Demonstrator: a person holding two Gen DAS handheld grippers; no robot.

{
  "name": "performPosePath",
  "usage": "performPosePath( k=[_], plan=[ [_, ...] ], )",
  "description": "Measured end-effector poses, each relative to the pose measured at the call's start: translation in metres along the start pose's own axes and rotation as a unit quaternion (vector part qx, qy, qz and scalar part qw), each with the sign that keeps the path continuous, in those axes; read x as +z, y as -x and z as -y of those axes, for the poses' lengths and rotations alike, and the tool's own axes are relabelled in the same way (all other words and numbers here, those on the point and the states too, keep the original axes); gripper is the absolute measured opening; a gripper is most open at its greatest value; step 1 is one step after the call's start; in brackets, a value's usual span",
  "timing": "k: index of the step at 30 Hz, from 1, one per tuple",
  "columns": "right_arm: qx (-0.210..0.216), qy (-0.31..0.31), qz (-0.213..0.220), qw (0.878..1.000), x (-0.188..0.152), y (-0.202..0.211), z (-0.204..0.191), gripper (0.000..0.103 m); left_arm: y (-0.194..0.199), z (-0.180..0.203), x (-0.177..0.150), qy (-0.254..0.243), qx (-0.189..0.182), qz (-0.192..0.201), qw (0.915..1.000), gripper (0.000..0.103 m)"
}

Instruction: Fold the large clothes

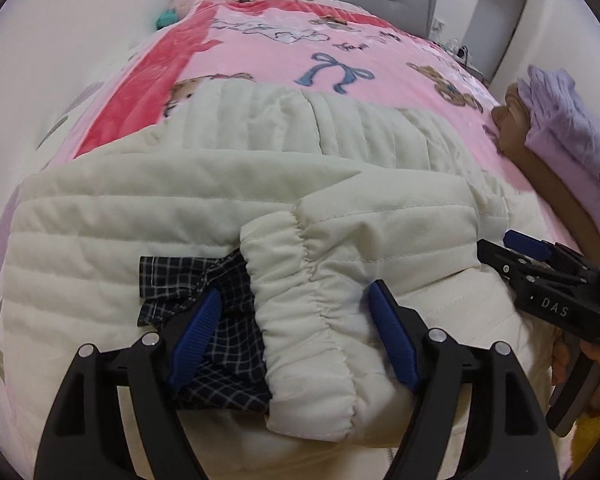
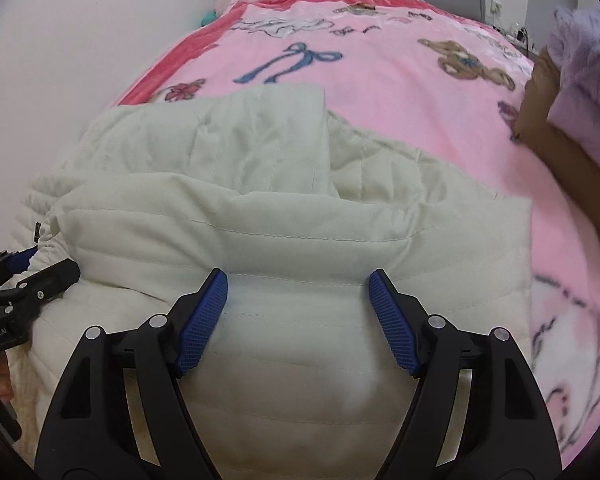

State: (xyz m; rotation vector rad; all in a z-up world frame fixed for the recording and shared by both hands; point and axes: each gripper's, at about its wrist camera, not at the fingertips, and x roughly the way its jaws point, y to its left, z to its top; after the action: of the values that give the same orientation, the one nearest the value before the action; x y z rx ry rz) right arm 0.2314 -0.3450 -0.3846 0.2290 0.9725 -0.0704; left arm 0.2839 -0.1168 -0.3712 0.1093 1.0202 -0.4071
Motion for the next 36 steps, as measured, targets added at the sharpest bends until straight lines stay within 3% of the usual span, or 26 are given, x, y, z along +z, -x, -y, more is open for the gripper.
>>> performPosePath(
  k=[7,10,15,19,21,24,30,36],
  plan=[
    [-0.012,-0.004,0.015,1.0,-0.004,0.002,-0.002,0.072,-0.003,0.002,0.001,-0.008,0.007,0.002,0.9999,0.076],
    [0.003,-0.027,0.025,0.999,0.0,0.016,0.003,0.076,0.009,-0.002,0.007,0.007,-0.01,0.004,0.9999,0.076],
    [0.026,-0.063,0.101,0.993,-0.012,0.071,0.014,0.076,0.044,-0.001,0.007,0.015,-0.015,0.04,0.999,0.08],
    [0.019,-0.06,0.123,0.99,-0.033,0.102,0.017,0.076,0.078,0.015,-0.006,-0.001,-0.013,0.09,0.9959,0.083],
    [0.012,-0.039,0.117,0.992,-0.045,0.108,0.013,0.074,0.083,0.025,-0.013,-0.024,-0.007,0.097,0.995,0.083],
    [0.004,-0.006,0.096,0.995,-0.061,0.106,0.006,0.073,0.067,0.034,-0.029,-0.057,0.01,0.065,0.9962,0.083],
    [-0.053,0.045,0.035,0.997,-0.075,0.07,-0.001,0.073,0.04,0.021,-0.037,-0.025,0.0,0.03,0.9992,0.087],
    [-0.074,0.065,0.006,0.995,-0.076,0.04,-0.003,0.074,0.021,0.021,-0.041,-0.041,0.011,0.014,0.999,0.091]
  ],
)
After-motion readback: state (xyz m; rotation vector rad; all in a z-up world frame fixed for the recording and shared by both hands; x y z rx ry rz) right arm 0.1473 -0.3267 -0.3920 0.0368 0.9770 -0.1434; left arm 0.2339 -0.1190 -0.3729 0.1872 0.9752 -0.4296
